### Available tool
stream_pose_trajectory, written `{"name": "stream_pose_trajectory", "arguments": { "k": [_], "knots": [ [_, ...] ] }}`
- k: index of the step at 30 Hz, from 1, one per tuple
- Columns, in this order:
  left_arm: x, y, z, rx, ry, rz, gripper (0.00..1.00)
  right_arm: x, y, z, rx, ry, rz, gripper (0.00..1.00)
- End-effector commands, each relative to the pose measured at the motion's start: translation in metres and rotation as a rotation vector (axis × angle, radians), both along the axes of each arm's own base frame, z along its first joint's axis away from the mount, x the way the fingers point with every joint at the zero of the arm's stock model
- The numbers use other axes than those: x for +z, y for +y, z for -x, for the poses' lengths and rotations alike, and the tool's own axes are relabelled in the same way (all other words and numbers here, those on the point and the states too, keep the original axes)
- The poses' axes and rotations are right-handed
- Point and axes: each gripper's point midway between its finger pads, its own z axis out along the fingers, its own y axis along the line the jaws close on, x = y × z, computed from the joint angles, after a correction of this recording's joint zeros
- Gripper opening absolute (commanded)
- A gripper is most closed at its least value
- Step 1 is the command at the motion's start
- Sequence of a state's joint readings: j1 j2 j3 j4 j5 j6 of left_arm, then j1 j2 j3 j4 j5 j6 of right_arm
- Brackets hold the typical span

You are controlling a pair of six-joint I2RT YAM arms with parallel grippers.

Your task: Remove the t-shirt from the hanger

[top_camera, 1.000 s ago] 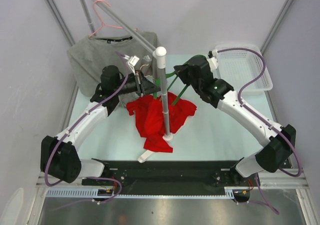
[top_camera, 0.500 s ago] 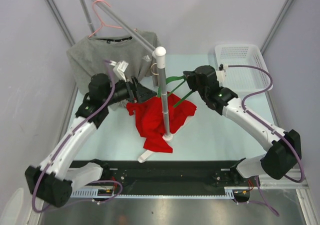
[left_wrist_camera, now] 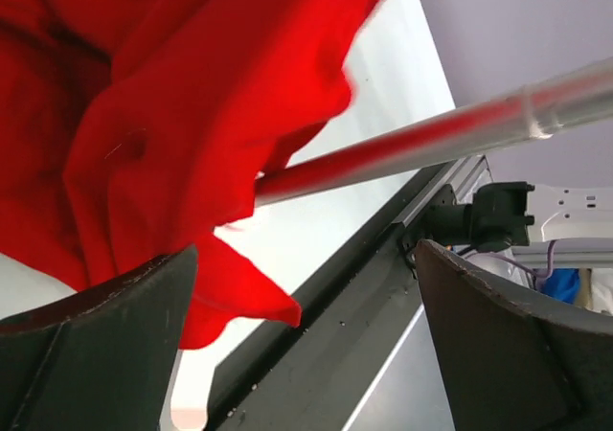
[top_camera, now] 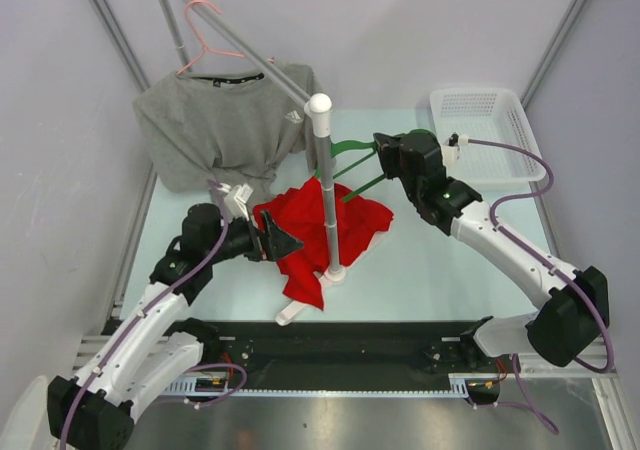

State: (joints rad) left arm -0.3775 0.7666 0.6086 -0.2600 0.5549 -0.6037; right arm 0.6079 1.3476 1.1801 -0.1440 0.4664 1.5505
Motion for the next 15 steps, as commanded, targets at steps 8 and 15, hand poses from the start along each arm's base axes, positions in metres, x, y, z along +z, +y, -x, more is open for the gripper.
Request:
{"name": "stream_pose_trajectory", "arguments": {
  "k": [8, 15],
  "knots": [
    [-0.007, -0.001, 0.003, 0.064, 0.052, 0.086, 0.96, 0.068, -0.021, 0.004, -0.09, -0.135, -0.131, 0.0],
    [0.012, 0.026, -0.006, 0.197, -0.04, -0.028, 0.92, 0.068, -0.028, -0.004, -0.067, -0.14, -0.143, 0.0]
  ]
}}
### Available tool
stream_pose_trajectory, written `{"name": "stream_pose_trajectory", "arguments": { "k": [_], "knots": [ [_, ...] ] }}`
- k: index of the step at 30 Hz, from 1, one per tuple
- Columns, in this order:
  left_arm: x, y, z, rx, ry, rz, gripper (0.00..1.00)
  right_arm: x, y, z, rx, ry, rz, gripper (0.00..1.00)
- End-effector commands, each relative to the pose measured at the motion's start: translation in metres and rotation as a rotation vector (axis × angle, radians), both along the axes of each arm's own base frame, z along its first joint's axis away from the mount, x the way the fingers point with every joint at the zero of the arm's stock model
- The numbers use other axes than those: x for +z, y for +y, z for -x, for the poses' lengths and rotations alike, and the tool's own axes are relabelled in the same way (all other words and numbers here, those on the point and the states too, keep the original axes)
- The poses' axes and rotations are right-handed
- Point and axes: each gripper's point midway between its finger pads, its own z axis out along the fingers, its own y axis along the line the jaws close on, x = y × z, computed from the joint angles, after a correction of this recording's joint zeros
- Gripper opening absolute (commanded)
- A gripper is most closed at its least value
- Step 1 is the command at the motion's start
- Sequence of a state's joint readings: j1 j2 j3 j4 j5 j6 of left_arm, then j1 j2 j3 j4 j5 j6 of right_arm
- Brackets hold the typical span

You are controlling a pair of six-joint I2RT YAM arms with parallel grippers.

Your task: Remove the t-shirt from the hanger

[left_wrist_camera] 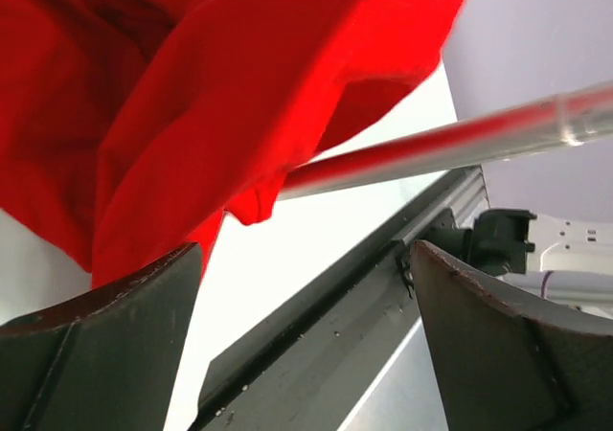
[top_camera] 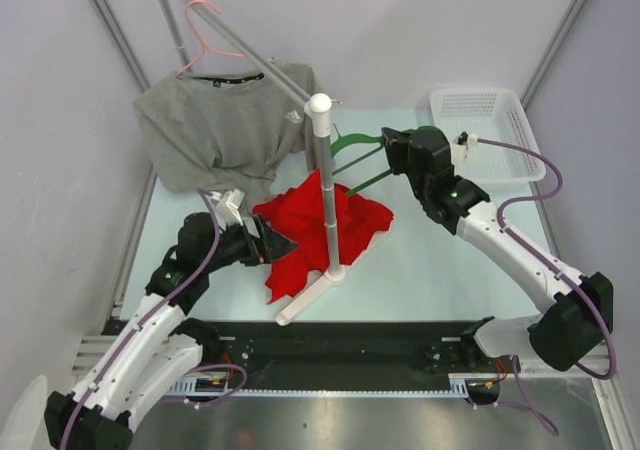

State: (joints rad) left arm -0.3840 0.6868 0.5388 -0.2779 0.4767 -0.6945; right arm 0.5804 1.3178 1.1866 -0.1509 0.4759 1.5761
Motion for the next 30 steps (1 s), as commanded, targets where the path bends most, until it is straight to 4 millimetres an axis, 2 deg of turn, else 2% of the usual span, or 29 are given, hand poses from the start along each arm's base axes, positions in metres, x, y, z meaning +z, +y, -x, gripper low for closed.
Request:
{"name": "stream_pose_trajectory", "arguments": {
  "k": [1, 3, 5, 7, 10, 11, 13, 15, 16, 17, 20, 22, 23, 24, 26, 27, 30],
  "knots": [
    [0.027, 0.019, -0.013, 0.117, -0.1, -0.062, 0.91, 0.051, -0.013, -0.004, -0.025, -0.117, -0.101, 0.0],
    [0.02, 0.025, -0.018, 0.158, -0.085, -0.083, 0.81, 0.052, -0.012, -0.007, -0.011, -0.125, -0.116, 0.0],
    [0.012, 0.026, -0.021, 0.171, -0.066, -0.092, 0.77, 0.053, -0.013, -0.011, -0.006, -0.129, -0.128, 0.0],
    [0.013, 0.017, -0.023, 0.134, -0.085, -0.063, 0.77, 0.05, -0.007, -0.014, 0.021, -0.121, -0.141, 0.0],
    [0.008, 0.007, -0.029, 0.091, -0.073, -0.045, 0.89, 0.048, -0.007, -0.014, 0.029, -0.124, -0.153, 0.0],
    [-0.002, 0.004, -0.033, 0.081, -0.045, -0.063, 0.93, 0.046, -0.006, -0.014, 0.03, -0.12, -0.155, 0.0],
    [-0.003, 0.002, -0.04, 0.077, -0.054, -0.075, 0.95, 0.044, -0.004, -0.014, 0.039, -0.113, -0.16, 0.0],
    [-0.005, -0.003, -0.046, 0.054, -0.042, -0.075, 0.92, 0.046, -0.001, -0.013, 0.055, -0.113, -0.166, 0.0],
    [-0.004, -0.007, -0.045, 0.038, -0.036, -0.061, 0.86, 0.047, -0.001, -0.013, 0.058, -0.115, -0.166, 0.0],
    [-0.004, -0.012, -0.041, 0.014, -0.018, -0.032, 0.62, 0.047, -0.001, -0.013, 0.058, -0.116, -0.163, 0.0],
    [-0.001, -0.012, -0.039, 0.034, -0.022, 0.01, 0.35, 0.049, -0.007, -0.017, 0.042, -0.121, -0.16, 0.0],
    [0.009, -0.003, -0.034, 0.076, -0.066, 0.009, 0.22, 0.049, -0.013, -0.018, 0.026, -0.123, -0.159, 0.0],
    [0.011, 0.008, -0.04, 0.132, -0.095, -0.031, 0.05, 0.048, -0.017, -0.019, 0.01, -0.125, -0.156, 0.0],
    [0.012, 0.015, -0.038, 0.157, -0.085, -0.065, 0.0, 0.048, -0.021, -0.019, -0.004, -0.126, -0.155, 0.0],
    [0.014, 0.027, -0.04, 0.209, -0.098, -0.113, 0.0, 0.044, -0.031, -0.02, -0.044, -0.124, -0.148, 0.0],
    [0.013, 0.035, -0.042, 0.251, -0.089, -0.144, 0.0, 0.052, -0.034, -0.02, -0.053, -0.156, -0.163, 0.0],
    [0.013, 0.046, -0.043, 0.314, -0.075, -0.169, 0.0, 0.053, -0.049, -0.024, -0.092, -0.173, -0.134, 0.0]
  ]
}}
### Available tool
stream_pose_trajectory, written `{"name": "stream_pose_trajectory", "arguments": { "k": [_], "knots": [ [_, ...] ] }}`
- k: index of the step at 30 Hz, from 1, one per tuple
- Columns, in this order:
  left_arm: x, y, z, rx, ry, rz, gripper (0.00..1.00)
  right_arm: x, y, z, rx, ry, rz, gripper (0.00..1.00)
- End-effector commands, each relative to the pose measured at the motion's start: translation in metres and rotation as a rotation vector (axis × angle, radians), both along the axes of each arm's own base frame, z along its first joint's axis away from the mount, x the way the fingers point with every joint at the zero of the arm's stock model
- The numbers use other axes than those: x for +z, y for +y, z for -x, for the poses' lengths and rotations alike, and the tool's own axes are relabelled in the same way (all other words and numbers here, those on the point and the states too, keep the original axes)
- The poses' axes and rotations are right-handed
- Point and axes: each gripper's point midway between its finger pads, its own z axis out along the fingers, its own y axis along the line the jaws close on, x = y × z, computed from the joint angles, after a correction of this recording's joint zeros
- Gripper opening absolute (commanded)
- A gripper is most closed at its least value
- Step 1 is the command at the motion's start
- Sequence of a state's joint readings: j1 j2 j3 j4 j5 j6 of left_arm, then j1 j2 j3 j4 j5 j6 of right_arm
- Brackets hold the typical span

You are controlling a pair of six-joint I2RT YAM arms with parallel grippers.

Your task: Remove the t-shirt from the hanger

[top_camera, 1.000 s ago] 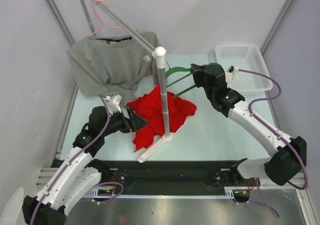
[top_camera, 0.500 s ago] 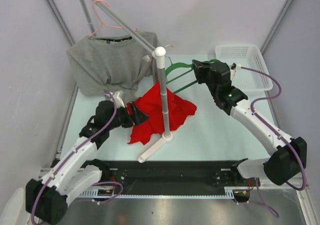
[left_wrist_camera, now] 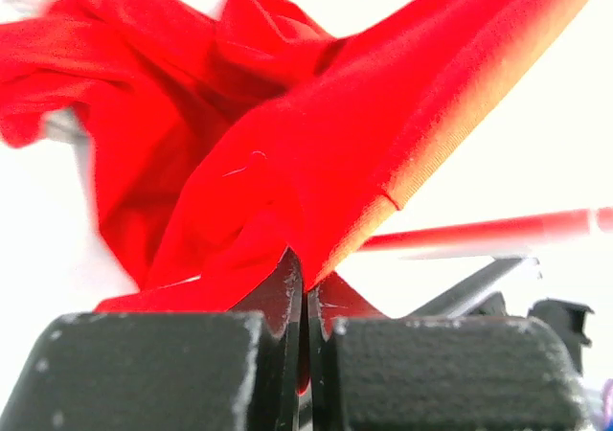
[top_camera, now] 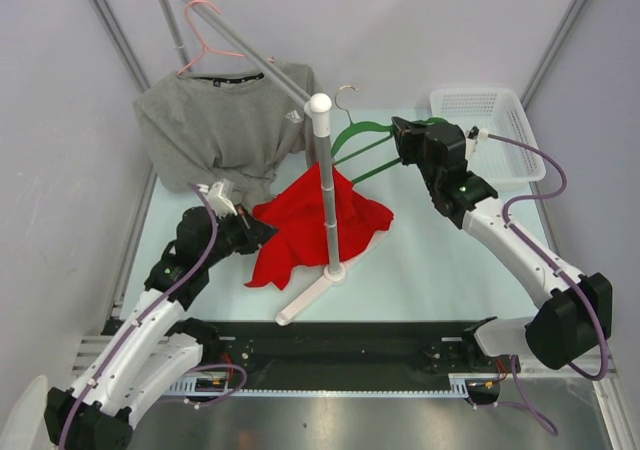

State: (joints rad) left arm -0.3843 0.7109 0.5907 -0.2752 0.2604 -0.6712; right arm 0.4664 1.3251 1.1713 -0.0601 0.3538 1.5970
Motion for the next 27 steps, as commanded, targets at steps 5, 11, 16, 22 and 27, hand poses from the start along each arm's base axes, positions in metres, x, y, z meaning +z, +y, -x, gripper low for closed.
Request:
{"name": "stream_pose_trajectory", "arguments": {
  "k": [5, 11, 16, 22, 27],
  "knots": [
    [0.006, 0.042, -0.01, 0.224, 0.008, -0.121, 0.0, 0.046, -0.045, -0.007, -0.115, -0.15, 0.062, 0.0],
    [0.022, 0.062, -0.016, 0.299, -0.042, -0.203, 0.0, 0.041, -0.046, -0.007, -0.081, -0.147, 0.142, 0.0],
    [0.062, 0.098, -0.018, 0.431, -0.153, -0.321, 0.0, 0.046, -0.067, 0.003, -0.137, -0.117, 0.32, 0.0],
    [0.078, 0.025, -0.031, 0.068, -0.224, -0.211, 0.0, 0.05, -0.069, 0.011, -0.096, -0.122, 0.396, 0.0],
    [0.063, -0.064, -0.032, -0.292, -0.069, 0.018, 0.0, 0.053, -0.073, 0.025, -0.06, -0.149, 0.378, 0.0]
  ]
}}
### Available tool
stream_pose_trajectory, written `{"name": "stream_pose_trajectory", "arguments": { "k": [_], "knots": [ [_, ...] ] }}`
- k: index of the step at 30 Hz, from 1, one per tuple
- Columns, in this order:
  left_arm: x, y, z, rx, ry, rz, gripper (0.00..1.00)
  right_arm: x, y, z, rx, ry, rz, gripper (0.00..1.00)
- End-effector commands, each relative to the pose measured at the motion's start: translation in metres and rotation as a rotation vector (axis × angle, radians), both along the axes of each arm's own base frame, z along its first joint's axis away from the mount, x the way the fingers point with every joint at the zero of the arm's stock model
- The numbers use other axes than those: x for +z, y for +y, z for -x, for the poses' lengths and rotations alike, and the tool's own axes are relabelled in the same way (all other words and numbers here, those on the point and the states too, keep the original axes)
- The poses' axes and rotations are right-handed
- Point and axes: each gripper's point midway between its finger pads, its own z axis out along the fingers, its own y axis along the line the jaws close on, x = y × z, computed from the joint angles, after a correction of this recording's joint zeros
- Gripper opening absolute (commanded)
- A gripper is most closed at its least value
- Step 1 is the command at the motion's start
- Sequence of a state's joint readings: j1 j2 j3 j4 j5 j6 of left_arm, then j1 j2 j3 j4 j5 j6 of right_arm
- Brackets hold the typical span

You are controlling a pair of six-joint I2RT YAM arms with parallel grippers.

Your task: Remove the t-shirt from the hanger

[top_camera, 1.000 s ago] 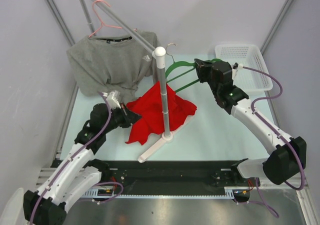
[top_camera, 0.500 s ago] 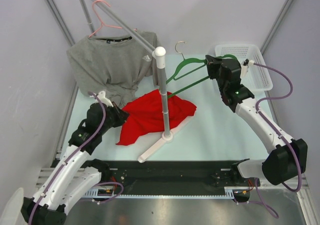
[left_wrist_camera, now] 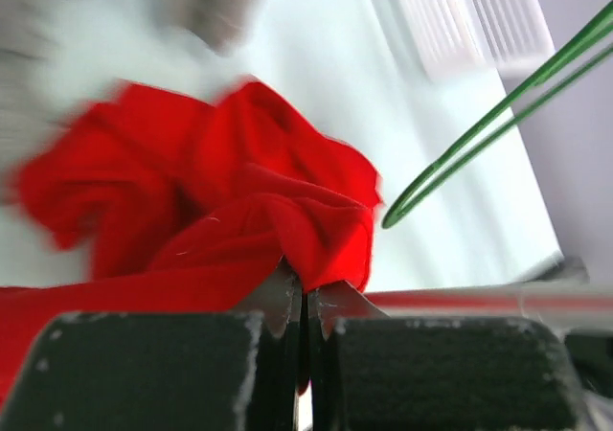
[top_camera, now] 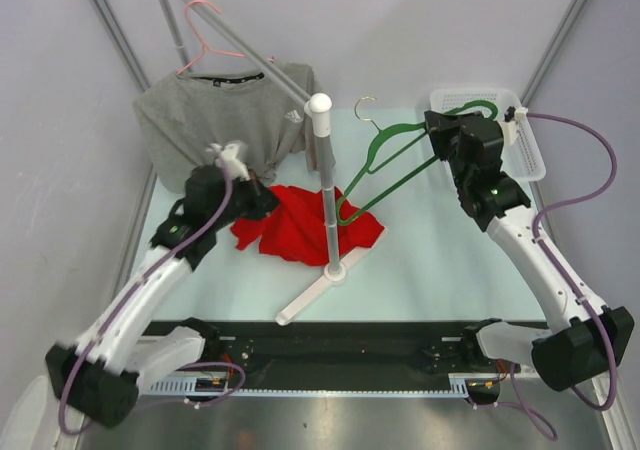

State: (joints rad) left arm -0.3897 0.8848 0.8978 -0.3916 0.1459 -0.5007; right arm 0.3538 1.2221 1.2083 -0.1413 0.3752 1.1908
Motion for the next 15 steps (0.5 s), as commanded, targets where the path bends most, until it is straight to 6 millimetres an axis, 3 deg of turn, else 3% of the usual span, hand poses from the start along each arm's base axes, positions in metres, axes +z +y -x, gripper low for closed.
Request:
{"name": "stream_pose_trajectory", "arguments": {
  "k": [1, 3, 5, 6, 7, 9, 15],
  "knots": [
    [-0.006, -0.089, 0.009, -0.374, 0.104, 0.167, 0.0, 0.022, -0.01, 0.016, 0.029, -0.064, 0.001, 0.0],
    [-0.002, -0.106, 0.007, -0.414, 0.099, 0.164, 0.0, 0.023, -0.016, 0.024, 0.036, -0.069, -0.017, 0.0],
    [-0.006, -0.114, 0.005, -0.41, 0.13, 0.161, 0.04, 0.01, -0.021, 0.027, 0.055, -0.042, -0.048, 0.0],
    [-0.009, -0.105, -0.003, -0.336, 0.118, 0.137, 0.53, 0.006, -0.02, 0.032, 0.101, -0.032, -0.084, 0.0],
    [-0.01, -0.099, -0.002, -0.306, 0.113, 0.119, 0.74, 0.003, -0.022, 0.033, 0.11, -0.026, -0.102, 0.0],
    [-0.002, -0.082, 0.004, -0.259, 0.05, 0.098, 0.94, -0.009, -0.027, 0.034, 0.136, -0.004, -0.147, 0.0],
    [0.009, -0.048, 0.027, -0.174, 0.014, 0.053, 0.97, -0.017, -0.022, 0.03, 0.235, 0.018, -0.21, 0.0]
  ]
}}
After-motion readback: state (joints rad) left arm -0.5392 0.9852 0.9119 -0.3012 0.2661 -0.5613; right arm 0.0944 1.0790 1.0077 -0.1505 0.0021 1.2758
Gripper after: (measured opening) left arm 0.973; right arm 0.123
